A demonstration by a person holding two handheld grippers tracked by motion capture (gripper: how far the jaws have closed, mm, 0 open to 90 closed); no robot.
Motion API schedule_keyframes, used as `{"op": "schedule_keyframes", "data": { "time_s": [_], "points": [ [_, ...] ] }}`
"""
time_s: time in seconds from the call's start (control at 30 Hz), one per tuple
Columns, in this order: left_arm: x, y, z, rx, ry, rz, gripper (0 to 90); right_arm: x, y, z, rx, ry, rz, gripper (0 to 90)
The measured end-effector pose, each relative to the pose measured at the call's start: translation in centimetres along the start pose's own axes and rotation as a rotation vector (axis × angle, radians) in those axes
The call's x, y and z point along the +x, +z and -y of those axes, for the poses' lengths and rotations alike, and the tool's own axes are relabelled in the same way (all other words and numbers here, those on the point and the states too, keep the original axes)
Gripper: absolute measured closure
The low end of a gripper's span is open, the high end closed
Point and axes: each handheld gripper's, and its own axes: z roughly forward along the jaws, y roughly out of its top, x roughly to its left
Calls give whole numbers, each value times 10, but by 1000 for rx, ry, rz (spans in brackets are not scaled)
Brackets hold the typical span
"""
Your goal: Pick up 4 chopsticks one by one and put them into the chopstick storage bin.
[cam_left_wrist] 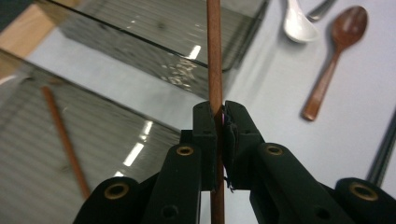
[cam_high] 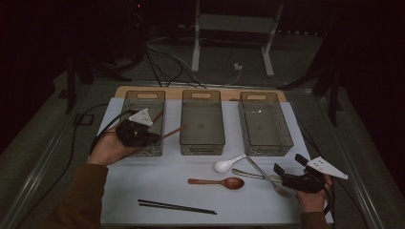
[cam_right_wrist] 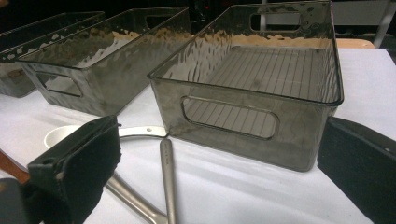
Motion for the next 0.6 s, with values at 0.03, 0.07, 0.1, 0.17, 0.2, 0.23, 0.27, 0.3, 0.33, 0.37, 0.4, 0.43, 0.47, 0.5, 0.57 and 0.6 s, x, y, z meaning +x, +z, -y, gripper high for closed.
{"op": "schedule_keyframes", "data": {
  "time_s": [0.03, 0.07, 0.1, 0.17, 0.2, 0.23, 0.27, 0.3, 0.33, 0.37, 0.4, 0.43, 0.47, 0.5, 0.57, 0.6],
  "points": [
    [2, -1, 0, -1, -11, -13, 857, 0, 0, 0, 0, 0, 0, 0],
    [4, -3, -1, 0, -19, -21, 857, 0, 0, 0, 0, 1, 0, 0],
    [7, -4, -1, -3, -27, -28, 857, 0, 0, 0, -1, 2, 1, 0],
    [11, -6, -2, -2, -49, -45, 857, 0, 0, 0, -1, 2, 1, 0],
    [13, -7, -2, -4, -54, -53, 857, 0, 0, 0, -1, 1, 0, 0],
    [15, -8, -3, -2, -65, -67, 857, 0, 0, 0, 0, 1, 0, 0],
    [17, -8, -3, -5, -74, -71, 857, 0, 0, 0, 0, 1, 0, 0],
    [18, -9, -3, -6, -79, -76, 857, 0, 0, 0, 0, 1, 0, 0],
    [20, -9, -4, -5, -91, -83, 857, 0, 0, 0, 0, 2, 0, 0],
    [22, -10, -4, -4, -99, -90, 857, 0, 0, 0, -1, 1, 1, 0],
    [24, -10, -4, -6, -109, -101, 857, 0, 0, 0, -1, 2, 2, 0],
    [26, -10, -5, -5, -120, -108, 857, 0, 0, 0, -2, 2, 2, 0],
    [28, -11, -5, -5, -131, -115, 857, 0, 0, 0, -2, 3, 2, 0],
    [29, -11, -5, -8, -144, -125, 857, 0, 0, 0, -2, 3, 2, 0],
    [33, -11, -5, -9, -167, -135, 857, 0, 0, 0, -2, 1, 2, 0],
    [34, -11, -5, -8, -173, -148, 857, 0, 0, 0, -1, 2, 2, 0]
  ]
}}
